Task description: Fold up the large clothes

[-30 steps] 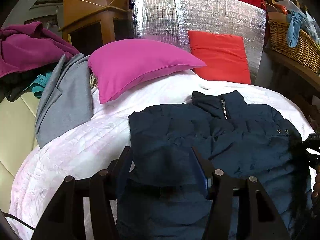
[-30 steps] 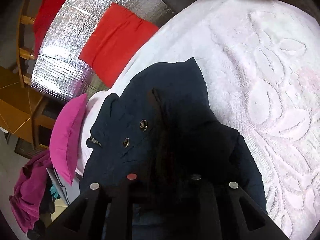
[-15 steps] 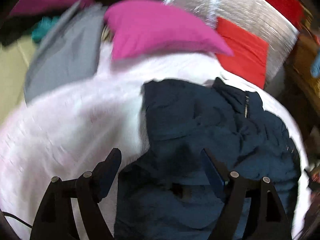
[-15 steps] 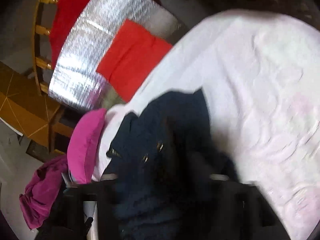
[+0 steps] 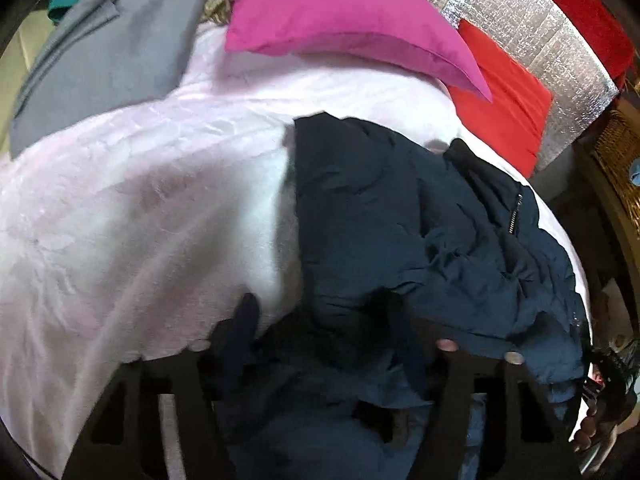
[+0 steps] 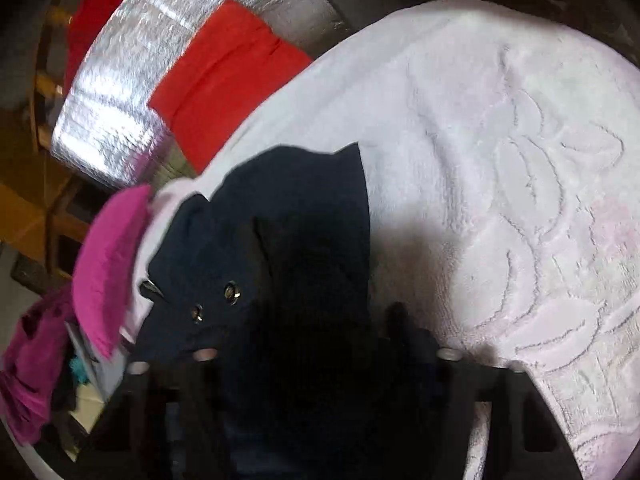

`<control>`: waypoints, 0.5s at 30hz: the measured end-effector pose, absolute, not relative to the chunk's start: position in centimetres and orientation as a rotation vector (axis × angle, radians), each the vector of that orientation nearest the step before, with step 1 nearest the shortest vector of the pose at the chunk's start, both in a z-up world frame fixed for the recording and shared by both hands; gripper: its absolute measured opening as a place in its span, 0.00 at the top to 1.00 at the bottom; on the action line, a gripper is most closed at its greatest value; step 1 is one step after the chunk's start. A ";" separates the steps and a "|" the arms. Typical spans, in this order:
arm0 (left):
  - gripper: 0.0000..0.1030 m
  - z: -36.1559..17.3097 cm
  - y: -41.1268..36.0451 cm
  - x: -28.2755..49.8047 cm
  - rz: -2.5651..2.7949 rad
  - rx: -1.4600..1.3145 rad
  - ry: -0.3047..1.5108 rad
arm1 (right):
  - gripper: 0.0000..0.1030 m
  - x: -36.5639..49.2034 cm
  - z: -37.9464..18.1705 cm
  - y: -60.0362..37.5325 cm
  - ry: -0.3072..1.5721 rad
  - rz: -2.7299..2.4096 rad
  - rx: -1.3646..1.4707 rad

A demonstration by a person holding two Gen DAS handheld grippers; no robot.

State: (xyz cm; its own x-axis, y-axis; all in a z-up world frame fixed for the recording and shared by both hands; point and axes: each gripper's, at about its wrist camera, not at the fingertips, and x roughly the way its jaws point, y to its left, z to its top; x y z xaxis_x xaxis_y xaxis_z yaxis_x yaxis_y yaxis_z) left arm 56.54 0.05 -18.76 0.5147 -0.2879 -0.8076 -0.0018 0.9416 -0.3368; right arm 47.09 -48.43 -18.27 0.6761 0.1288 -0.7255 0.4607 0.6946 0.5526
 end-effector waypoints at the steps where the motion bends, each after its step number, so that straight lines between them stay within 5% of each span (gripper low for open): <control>1: 0.44 -18.7 -0.1 56.6 -0.171 -0.301 1.018 | 0.63 47.2 -17.8 -48.0 0.823 -0.213 0.776; 4: 0.50 -18.3 -0.4 56.5 -0.158 -0.265 1.007 | 0.73 46.9 -15.8 -46.9 0.773 -0.218 0.714; 9: 0.48 -18.6 -0.3 56.6 -0.151 -0.247 1.025 | 0.73 47.2 -16.2 -46.5 0.796 -0.243 0.688; 15: 0.38 -17.1 0.0 55.8 -0.091 -0.210 1.011 | 0.53 46.5 -15.8 -47.2 0.833 -0.264 0.756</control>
